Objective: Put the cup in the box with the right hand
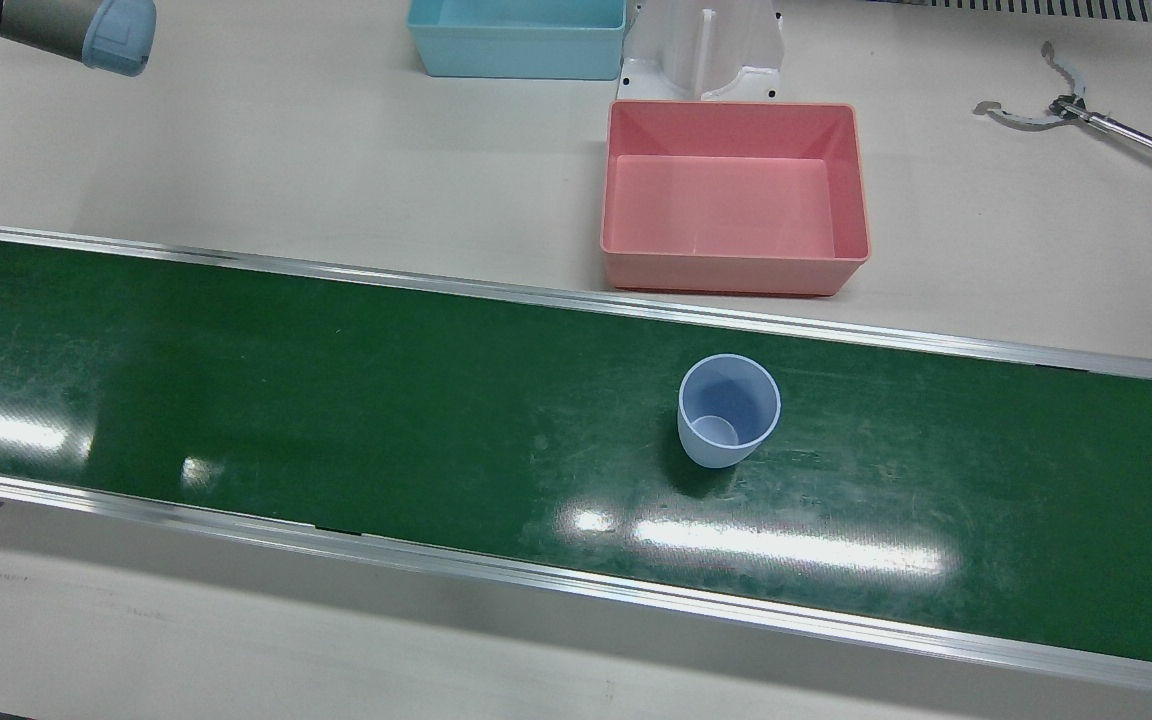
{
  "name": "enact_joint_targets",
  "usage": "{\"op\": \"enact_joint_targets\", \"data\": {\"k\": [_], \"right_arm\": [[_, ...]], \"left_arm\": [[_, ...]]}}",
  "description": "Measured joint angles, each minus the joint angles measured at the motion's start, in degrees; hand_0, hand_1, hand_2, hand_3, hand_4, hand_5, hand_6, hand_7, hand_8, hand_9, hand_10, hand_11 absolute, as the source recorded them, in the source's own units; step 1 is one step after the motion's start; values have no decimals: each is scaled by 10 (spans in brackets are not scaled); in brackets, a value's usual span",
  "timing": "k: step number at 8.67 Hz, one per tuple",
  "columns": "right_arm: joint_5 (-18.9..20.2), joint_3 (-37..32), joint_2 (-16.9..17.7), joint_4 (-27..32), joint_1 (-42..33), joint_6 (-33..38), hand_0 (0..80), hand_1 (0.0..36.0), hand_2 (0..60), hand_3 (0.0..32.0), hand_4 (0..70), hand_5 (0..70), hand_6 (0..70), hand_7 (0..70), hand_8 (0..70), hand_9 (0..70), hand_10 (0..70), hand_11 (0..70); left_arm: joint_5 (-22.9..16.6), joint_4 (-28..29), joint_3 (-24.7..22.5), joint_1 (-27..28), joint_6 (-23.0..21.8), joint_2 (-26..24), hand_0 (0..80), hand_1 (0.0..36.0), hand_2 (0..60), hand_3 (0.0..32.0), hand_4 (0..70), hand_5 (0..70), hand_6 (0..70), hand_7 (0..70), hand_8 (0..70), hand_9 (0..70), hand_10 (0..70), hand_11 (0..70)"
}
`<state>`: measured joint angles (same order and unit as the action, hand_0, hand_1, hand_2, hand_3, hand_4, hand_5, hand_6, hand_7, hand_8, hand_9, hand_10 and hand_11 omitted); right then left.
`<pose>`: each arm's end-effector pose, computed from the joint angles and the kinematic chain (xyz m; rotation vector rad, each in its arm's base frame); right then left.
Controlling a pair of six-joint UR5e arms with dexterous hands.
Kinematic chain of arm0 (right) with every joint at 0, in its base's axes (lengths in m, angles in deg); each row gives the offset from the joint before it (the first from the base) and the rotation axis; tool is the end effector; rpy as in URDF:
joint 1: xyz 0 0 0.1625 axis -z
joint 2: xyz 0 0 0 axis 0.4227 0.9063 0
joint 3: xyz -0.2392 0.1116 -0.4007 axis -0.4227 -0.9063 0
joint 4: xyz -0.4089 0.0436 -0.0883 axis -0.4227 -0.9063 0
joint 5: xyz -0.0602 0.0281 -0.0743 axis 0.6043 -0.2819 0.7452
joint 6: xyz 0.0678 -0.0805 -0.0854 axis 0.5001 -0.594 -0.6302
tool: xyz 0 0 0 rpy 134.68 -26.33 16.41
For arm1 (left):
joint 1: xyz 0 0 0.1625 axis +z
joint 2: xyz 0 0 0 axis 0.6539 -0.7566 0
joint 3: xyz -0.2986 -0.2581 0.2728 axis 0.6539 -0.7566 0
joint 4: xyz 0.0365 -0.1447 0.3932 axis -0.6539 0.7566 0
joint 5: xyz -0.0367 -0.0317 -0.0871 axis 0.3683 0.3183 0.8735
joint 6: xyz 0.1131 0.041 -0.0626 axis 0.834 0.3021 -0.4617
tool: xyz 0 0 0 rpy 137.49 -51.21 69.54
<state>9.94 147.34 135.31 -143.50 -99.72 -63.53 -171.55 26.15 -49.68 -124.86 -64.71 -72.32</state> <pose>-0.0091 -0.6203 0.5489 0.1008 -2.2045 1.9428 -0.0428 -0.6456 0.5757 -0.1684 1.9873 -2.0505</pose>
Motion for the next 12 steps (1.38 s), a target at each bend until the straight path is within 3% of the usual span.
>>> {"op": "enact_joint_targets", "data": {"k": [12], "right_arm": [[0,1,1,0,0,1,580,163,0,0,404,62,111,444,36,121,78,132]], "left_arm": [[0,0,0,0,0,0,0,0,0,0,0,0,0,0,0,0,0,0]]}}
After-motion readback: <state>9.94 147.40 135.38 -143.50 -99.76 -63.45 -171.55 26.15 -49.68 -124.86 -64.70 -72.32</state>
